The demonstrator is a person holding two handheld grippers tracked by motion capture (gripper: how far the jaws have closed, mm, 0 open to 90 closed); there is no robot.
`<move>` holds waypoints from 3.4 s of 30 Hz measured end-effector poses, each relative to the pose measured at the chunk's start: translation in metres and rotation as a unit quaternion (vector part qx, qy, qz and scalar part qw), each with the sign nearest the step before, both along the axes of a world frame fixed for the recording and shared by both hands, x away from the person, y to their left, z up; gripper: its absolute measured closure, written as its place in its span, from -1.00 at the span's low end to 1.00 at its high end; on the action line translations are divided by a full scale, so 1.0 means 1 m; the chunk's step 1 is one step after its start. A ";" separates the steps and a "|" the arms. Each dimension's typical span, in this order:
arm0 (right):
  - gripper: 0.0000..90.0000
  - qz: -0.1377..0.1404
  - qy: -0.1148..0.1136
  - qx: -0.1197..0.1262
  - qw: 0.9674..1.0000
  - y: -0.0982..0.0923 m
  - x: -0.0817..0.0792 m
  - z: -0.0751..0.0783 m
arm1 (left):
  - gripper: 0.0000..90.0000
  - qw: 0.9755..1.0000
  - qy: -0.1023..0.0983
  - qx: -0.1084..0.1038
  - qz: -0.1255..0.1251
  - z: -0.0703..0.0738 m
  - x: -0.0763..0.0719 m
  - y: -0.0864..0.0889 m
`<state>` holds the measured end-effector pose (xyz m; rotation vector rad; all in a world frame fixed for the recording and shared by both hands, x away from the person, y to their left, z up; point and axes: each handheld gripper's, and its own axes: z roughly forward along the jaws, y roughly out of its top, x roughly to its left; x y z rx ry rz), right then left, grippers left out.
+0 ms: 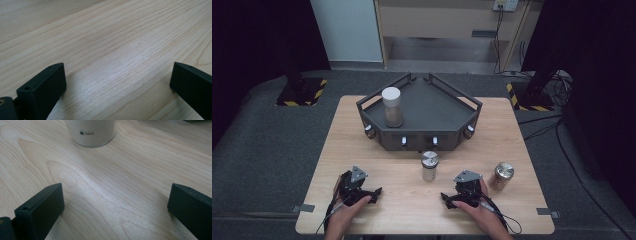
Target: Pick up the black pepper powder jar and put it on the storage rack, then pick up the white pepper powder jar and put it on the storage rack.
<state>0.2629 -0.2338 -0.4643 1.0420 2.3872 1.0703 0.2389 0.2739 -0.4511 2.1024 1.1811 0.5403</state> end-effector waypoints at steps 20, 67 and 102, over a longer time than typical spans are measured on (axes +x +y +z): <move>-0.96 0.001 0.011 -0.006 1.000 0.002 0.004 0.005 | -1.00 1.000 0.000 0.000 0.001 0.000 0.000 0.000; -0.87 0.029 0.013 0.019 0.999 0.052 0.052 0.046 | -1.00 1.000 0.000 0.000 0.001 0.000 0.000 0.000; -0.32 0.042 0.013 0.000 0.999 0.073 0.068 0.040 | -1.00 1.000 0.000 0.000 0.001 0.000 0.000 0.000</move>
